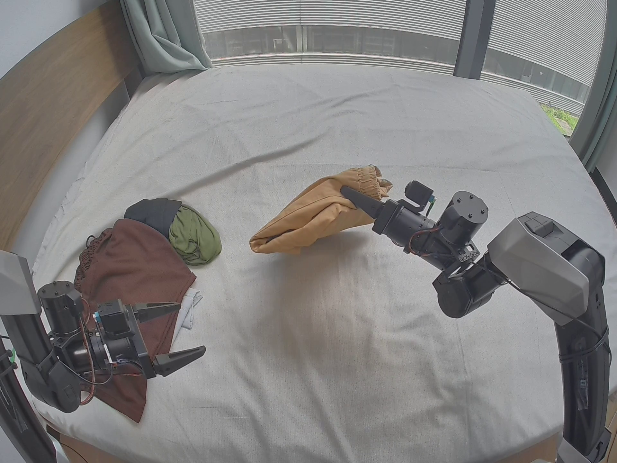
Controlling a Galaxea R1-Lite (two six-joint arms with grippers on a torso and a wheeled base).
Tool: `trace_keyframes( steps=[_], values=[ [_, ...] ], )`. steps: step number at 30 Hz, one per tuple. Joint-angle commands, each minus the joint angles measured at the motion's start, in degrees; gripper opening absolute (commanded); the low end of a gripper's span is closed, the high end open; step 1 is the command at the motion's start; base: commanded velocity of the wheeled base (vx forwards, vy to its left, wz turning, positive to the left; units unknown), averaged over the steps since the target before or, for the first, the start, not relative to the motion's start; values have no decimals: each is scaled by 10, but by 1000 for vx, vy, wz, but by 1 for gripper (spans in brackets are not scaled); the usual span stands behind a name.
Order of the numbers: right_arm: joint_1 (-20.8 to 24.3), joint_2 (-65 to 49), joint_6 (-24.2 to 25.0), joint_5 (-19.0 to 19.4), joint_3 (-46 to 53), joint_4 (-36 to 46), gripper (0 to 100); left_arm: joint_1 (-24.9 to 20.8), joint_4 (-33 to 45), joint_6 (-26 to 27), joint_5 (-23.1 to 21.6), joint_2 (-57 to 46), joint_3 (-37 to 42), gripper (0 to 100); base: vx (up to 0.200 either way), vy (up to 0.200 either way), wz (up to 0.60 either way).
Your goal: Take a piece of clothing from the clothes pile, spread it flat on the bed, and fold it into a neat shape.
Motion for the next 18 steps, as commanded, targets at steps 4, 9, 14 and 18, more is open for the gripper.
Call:
trace_keyframes(
  steps=[4, 9, 14, 18],
  values=[
    [-11, 38, 11, 0, -77, 19, 0, -4, 0, 4, 0, 11, 2, 100, 0, 0, 0],
    [-11, 59, 15, -3, -117, 43, 0, -5, 0, 7, 0, 18, 5, 100, 0, 0, 0],
    [-12, 89, 15, -4, -133, 51, 0, -8, 0, 8, -1, 19, 7, 100, 0, 0, 0],
    [-12, 104, 15, -5, -128, 45, 0, -8, 0, 8, 0, 17, 7, 100, 0, 0, 0]
  ],
)
